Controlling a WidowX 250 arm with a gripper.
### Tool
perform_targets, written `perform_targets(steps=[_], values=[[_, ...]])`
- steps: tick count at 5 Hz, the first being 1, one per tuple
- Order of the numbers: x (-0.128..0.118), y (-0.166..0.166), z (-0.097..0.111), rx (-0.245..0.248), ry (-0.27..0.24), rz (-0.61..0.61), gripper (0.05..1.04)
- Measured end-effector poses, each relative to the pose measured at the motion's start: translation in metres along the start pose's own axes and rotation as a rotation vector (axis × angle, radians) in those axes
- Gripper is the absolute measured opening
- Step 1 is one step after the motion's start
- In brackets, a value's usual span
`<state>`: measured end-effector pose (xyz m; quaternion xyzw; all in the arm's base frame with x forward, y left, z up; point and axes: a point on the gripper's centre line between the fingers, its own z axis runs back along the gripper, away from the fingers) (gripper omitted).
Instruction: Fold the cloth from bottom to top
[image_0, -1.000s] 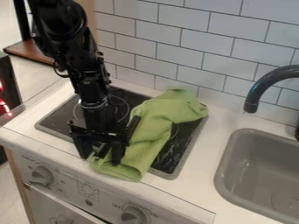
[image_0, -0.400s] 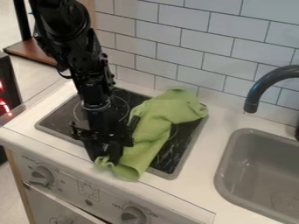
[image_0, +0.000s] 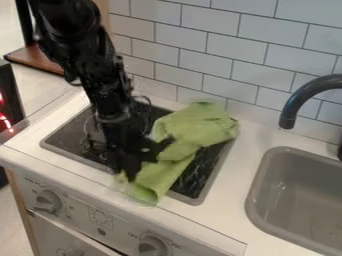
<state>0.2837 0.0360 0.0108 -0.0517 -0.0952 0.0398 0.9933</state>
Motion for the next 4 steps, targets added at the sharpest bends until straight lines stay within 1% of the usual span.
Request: perform_targets(steps=[1,2,3,4], values=[[0.0,-0.008,0.019,-0.035,-0.042,-0.02,0.082],[0.005,-0.013,0.039,-0.077,-0.09,-0.01,0.081],[0.023,-0.019,0.051,-0.12,-0.132,0.01,0.081],[0.055,-0.02,0.067,-0.121,-0.212,0.032,0.081]])
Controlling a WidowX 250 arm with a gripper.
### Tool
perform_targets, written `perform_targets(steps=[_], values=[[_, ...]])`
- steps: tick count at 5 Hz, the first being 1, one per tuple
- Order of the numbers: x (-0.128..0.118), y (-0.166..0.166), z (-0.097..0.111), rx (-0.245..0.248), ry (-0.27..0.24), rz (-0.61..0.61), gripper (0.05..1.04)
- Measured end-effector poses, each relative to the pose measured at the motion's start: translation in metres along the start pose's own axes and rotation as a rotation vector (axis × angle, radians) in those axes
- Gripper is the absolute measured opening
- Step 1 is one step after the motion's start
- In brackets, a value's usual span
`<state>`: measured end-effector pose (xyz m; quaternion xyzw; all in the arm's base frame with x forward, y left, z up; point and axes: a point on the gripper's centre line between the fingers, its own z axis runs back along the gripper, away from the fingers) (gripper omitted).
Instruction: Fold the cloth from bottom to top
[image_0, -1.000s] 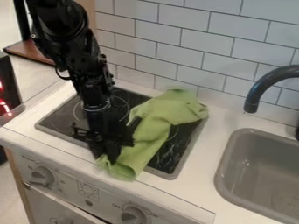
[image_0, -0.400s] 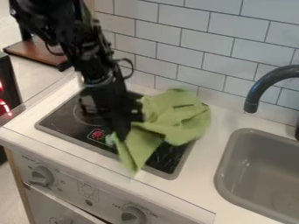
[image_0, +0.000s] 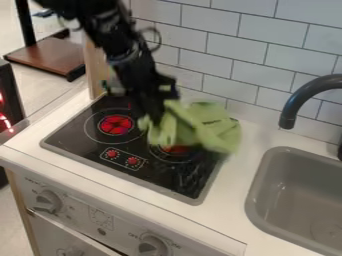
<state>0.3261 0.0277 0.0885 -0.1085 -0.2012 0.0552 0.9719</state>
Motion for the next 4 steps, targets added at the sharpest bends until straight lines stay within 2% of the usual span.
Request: perform_targets(steps=[2,3,4], values=[[0.046,-0.003,-0.021,0.01,-0.045,0.06,0.081],[0.06,-0.017,-0.046,0.004,-0.023,0.048,0.081],[0.076,-0.014,-0.065,0.003,-0.02,0.071,0.081]])
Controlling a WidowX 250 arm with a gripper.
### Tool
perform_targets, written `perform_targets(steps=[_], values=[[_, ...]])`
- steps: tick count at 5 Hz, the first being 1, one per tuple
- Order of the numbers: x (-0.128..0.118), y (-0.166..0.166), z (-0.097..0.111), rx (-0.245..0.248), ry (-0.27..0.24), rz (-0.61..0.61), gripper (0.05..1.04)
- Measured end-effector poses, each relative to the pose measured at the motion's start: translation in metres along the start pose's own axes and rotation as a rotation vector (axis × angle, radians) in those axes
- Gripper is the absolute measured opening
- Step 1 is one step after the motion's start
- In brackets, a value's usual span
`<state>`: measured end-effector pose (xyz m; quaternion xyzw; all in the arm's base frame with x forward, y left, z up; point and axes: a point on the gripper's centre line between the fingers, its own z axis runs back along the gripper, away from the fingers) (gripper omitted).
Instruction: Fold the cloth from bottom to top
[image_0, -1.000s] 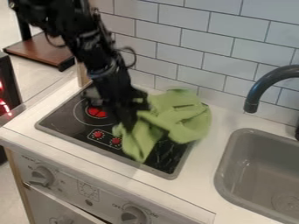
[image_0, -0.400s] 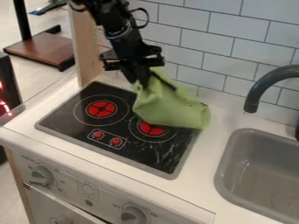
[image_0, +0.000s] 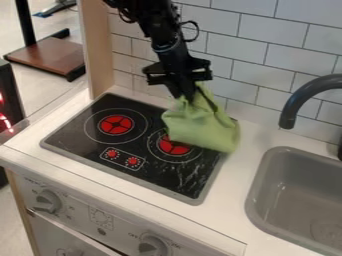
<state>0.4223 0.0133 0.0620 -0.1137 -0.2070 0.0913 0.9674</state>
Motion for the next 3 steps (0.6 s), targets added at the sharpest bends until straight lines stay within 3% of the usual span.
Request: perform_targets(steps=[2,3], values=[[0.005,-0.016,-0.042,0.026,0.062,-0.062,0.081],[0.004,-0.016,-0.051,0.025,0.083,-0.071,0.114]])
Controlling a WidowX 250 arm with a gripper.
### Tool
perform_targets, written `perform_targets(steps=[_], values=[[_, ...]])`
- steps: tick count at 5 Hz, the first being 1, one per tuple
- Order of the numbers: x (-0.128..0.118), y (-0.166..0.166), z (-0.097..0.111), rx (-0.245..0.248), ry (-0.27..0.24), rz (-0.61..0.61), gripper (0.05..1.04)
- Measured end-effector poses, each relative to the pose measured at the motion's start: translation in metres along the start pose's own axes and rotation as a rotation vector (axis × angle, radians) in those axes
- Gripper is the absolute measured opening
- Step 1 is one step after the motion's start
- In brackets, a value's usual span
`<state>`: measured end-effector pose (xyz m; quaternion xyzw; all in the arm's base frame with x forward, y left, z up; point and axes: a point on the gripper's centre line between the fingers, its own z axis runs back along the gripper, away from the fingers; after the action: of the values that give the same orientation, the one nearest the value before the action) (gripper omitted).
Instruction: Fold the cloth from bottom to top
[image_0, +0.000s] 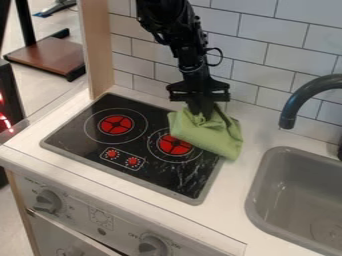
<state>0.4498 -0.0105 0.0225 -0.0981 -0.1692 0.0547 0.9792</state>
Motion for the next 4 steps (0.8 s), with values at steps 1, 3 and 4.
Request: perform_targets(steps=[1,3,4], values=[[-0.003,0.001,-0.001,0.01,0.018,0.003,0.309],[-0.007,-0.003,0.003,-0.013,0.027,0.012,0.829],[-0.003,-0.008,0.02,-0.031,-0.004,0.005,1.008]])
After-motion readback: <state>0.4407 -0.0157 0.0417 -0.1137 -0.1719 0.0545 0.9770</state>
